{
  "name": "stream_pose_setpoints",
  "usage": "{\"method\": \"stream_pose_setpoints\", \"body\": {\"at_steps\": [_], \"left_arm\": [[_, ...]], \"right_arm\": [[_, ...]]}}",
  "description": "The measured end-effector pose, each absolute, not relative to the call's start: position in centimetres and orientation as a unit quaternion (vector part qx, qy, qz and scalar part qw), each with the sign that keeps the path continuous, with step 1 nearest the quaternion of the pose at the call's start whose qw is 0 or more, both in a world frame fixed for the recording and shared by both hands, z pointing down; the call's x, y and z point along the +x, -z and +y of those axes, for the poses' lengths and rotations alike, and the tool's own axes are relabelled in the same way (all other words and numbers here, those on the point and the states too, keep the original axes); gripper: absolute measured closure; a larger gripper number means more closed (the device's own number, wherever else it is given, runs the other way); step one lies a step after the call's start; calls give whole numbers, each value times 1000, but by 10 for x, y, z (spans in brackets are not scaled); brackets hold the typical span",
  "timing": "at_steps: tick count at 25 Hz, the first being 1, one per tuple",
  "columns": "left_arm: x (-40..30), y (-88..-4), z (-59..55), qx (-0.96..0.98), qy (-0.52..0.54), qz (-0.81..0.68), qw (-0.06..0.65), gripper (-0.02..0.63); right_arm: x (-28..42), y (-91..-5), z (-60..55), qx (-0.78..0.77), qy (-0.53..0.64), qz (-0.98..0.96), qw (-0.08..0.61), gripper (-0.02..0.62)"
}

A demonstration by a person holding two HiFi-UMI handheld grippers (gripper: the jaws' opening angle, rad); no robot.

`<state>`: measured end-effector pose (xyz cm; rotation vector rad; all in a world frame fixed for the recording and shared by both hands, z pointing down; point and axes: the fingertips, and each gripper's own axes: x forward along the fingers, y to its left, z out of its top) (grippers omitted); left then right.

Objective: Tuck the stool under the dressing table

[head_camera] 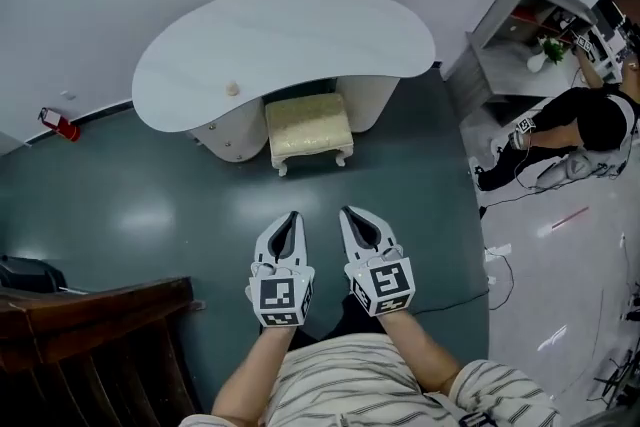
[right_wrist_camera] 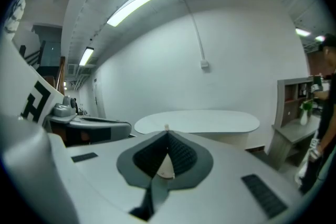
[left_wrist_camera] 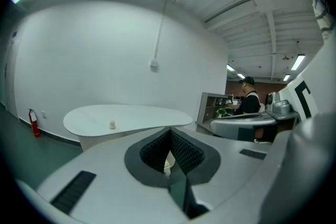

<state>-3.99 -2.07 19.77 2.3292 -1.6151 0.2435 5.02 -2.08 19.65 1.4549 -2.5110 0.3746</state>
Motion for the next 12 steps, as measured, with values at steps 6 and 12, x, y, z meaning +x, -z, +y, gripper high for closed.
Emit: {"method": "stream_pose_setpoints", "body": {"at_steps": [6, 12], "left_arm": [[-32, -153, -4, 816, -63, -560, 131, 600], [-21, -115, 17, 821, -34, -559, 112, 600]], "right_arm": [[50, -146, -10, 499, -107, -857, 73, 582], [55, -105, 12, 507, -63, -858, 54, 581]]}}
